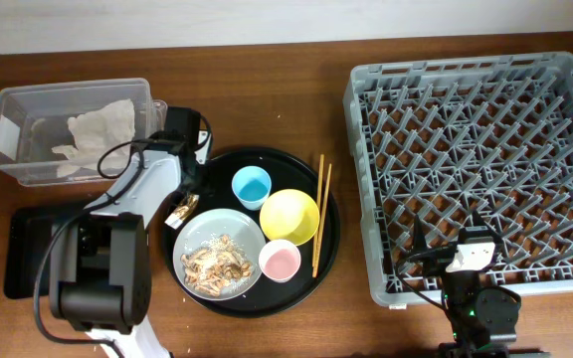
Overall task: Sort waste into correct bins and load items into the dishwasher rack
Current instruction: 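Move the left gripper back to the tray and grasp the gold wrapper, then carry the gold wrapper with the left gripper into the clear bin, release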
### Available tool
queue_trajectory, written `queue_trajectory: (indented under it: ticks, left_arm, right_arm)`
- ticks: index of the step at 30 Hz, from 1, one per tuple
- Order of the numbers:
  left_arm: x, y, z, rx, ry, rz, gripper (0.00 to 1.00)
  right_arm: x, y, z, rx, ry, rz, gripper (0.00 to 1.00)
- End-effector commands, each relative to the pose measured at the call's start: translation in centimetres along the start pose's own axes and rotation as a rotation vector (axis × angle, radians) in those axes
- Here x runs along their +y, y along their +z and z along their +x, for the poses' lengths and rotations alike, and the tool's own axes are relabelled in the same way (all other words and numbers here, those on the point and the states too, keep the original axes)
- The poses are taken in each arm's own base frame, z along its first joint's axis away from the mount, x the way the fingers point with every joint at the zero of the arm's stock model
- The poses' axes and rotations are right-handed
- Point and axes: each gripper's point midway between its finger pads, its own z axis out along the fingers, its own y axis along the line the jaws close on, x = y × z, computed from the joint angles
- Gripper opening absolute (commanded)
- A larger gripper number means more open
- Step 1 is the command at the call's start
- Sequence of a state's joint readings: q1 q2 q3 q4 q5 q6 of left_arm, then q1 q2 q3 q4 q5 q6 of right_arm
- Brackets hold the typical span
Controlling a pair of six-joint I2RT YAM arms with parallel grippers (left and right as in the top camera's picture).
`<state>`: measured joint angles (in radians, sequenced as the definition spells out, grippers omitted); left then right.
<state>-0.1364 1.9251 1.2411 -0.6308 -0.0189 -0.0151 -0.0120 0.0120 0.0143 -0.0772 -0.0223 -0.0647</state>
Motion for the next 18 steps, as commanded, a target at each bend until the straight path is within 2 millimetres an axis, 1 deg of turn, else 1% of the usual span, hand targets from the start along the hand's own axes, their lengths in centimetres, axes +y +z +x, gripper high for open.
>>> queue_trajectory:
  ticks: [1, 2, 4, 6, 8, 9, 12, 14, 16, 18]
  left_arm:
    - [-0.4, 0.1, 0.1, 0.011, 0.010, 0.020, 0.27]
    - [-0.4, -0.1, 0.0, 0.010, 0.010, 0.020, 0.23]
    - [-0.4, -0.9, -0.3, 0.000, 0.009, 0.020, 0.06]
    - [-0.4, -2.5, -1.3, -0.036, 0.008, 0.020, 0.01]
    - [-0.3, -4.4, -2.4, -0.085, -0.007, 0.021, 0.01]
    - [-0.2, -5.7, -3.1, -0.122, -0.027, 0.021, 0.01]
    - [0.7, -10.4, -5.5, -0.257, -0.096, 0.023, 0.01]
    - [2.6, -14.4, -7.0, -0.383, -0.149, -0.017, 0.01]
    - [5.2, -17.5, -8.0, -0.491, -0.225, -0.096, 0.01]
    - [7.4, -19.4, -8.7, -0.563, -0.271, -0.151, 0.01]
  right_arm:
    - [0.0, 0.0, 0.3, 0.004, -0.007, 0.003, 0.99]
    - [0.0, 0.0, 0.3, 0.004, -0.007, 0.003, 0.99]
    - [0.0, 0.0, 0.3, 0.004, -0.007, 0.003, 0.99]
    - [0.0, 0.0, 0.3, 0.004, -0.007, 0.003, 0.99]
    - [0.0, 0.0, 0.3, 0.004, -0.007, 0.003, 0.99]
    - [0.0, 0.0, 0.3, 0.004, -0.007, 0.003, 0.99]
    - [0.0, 0.0, 0.3, 0.004, -0.007, 0.003, 0.99]
    - [0.0, 0.0, 0.3, 0.004, -0.007, 0.003, 0.99]
    - [0.0, 0.0, 0.3, 0.004, -0.007, 0.003, 0.99]
    - [0.0, 0.0, 0.3, 0.004, -0.007, 0.003, 0.99]
